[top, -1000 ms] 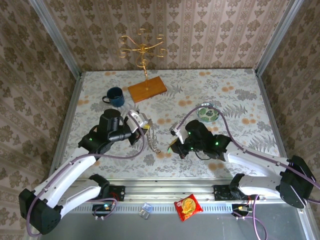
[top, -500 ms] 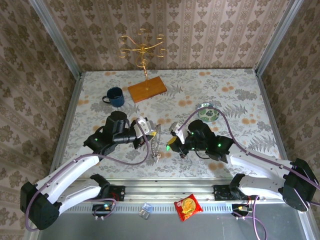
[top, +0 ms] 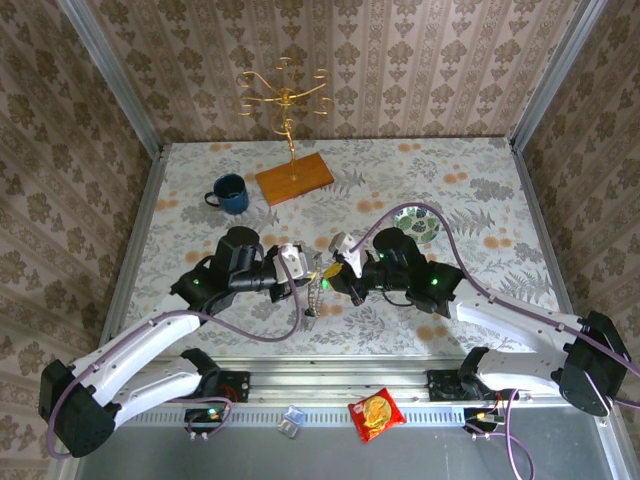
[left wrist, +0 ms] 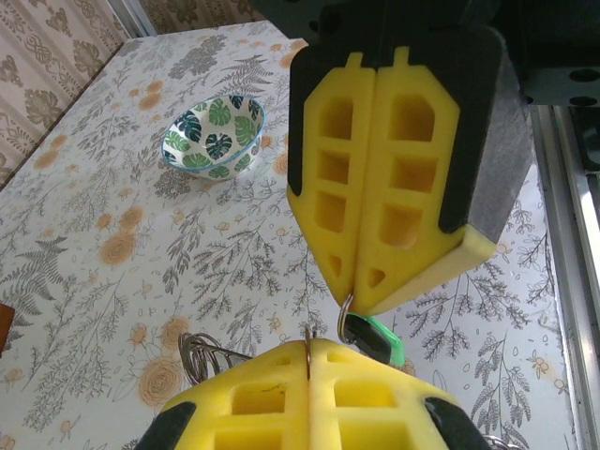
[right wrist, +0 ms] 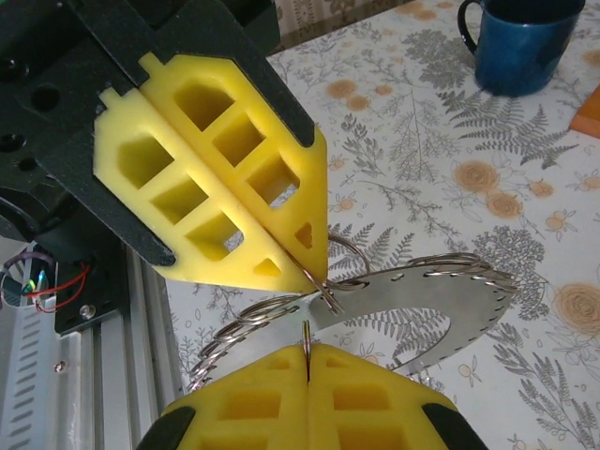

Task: Put the keys on the keyring

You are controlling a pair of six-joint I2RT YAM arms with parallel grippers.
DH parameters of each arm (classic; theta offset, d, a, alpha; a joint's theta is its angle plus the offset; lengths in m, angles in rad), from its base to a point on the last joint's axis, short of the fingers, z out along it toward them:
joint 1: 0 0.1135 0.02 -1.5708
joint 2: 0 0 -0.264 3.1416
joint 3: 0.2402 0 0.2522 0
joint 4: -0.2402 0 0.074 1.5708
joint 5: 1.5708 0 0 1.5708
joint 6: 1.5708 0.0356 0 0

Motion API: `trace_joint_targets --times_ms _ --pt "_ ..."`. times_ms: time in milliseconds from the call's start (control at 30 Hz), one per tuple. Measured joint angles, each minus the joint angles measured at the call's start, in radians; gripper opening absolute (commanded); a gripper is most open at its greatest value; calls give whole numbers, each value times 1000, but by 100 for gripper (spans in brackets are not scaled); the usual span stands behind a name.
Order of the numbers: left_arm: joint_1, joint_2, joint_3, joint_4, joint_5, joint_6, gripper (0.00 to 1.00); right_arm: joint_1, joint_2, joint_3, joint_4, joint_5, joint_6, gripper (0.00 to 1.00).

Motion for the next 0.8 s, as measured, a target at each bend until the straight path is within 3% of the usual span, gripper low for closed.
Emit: trace_joint_targets --times_ms 567,800 --pt "-14 -29 -19 20 -31 28 0 -12 34 23 13 18 25 0" --pt "-15 -53 -47 47 -42 36 0 -38 53 28 13 -34 76 0"
